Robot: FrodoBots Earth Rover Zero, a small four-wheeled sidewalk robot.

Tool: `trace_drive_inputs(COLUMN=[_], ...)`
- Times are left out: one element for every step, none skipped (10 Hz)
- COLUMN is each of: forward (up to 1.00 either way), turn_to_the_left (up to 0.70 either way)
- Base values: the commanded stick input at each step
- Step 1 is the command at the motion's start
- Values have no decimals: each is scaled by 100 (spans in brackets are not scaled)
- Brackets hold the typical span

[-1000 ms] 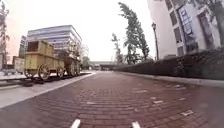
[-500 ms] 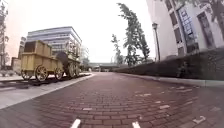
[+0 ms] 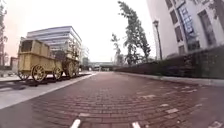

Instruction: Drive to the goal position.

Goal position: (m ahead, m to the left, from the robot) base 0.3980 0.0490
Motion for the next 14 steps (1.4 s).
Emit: trace_drive_inputs(forward=[45, 45, 45, 45, 45, 45, 45, 45, 45, 45, 45, 45, 45, 45], turn_to_the_left=[0, 0, 0, 0, 0, 0, 0, 0, 0, 0, 0, 0, 0, 0])
